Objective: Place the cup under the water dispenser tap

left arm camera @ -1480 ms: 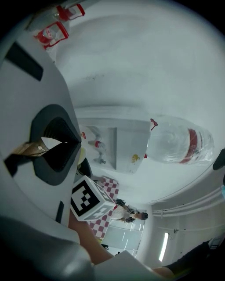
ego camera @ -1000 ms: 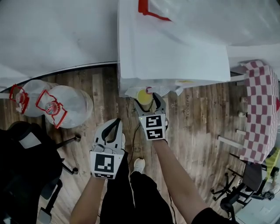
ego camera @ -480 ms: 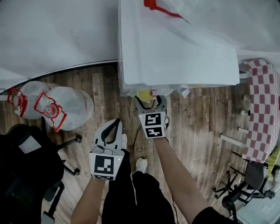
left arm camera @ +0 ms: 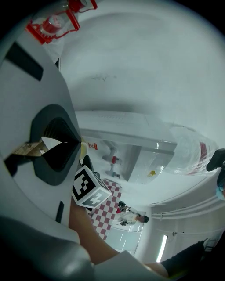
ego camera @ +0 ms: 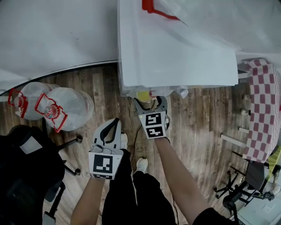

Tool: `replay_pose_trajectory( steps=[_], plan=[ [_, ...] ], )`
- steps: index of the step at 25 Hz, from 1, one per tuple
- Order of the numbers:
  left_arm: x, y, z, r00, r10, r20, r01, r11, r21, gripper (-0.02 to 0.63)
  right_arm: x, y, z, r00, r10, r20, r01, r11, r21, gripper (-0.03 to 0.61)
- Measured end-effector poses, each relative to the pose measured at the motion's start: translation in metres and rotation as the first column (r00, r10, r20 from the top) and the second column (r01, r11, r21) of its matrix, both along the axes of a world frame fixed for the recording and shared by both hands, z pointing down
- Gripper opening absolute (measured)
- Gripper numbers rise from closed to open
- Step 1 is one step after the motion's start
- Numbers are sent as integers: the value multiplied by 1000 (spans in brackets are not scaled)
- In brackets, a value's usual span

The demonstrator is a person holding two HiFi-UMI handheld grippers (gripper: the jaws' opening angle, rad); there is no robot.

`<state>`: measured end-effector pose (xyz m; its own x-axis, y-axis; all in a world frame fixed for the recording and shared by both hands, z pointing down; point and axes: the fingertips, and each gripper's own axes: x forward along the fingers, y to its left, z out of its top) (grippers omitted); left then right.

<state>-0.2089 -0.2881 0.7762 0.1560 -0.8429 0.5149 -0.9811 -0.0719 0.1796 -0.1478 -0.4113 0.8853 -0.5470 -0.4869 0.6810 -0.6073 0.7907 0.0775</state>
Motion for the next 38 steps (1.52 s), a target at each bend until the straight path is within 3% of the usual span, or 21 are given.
replay_pose_trajectory(
  steps=[10, 19, 22, 25, 29, 38],
  plan=[
    [3, 10, -41, 999, -20, 43, 20, 1000, 10, 14, 19, 25, -36, 1000, -14, 13, 14, 1000, -26, 364],
    [33, 31, -109, 997, -33, 66, 30, 998, 52, 14, 49, 67, -112, 996, -51, 71, 53, 998, -33, 357],
    [49, 48, -130, 997, -38, 71, 34, 998, 56, 14, 66, 85, -140, 994, -54, 93, 56, 998, -25, 249],
    [67, 63, -153, 996, -49, 78, 44, 997, 63, 14, 85, 101, -172, 991, -61, 123, 63, 998, -18, 192],
    [99, 84, -189, 996, -52, 65, 48, 996, 76, 14, 112, 123, -219, 982, -70, 178, 73, 997, -13, 69],
    [159, 134, -266, 994, -45, 95, 34, 993, 115, 14, 183, 174, -310, 953, -61, 295, 65, 998, -6, 23]
  ],
)
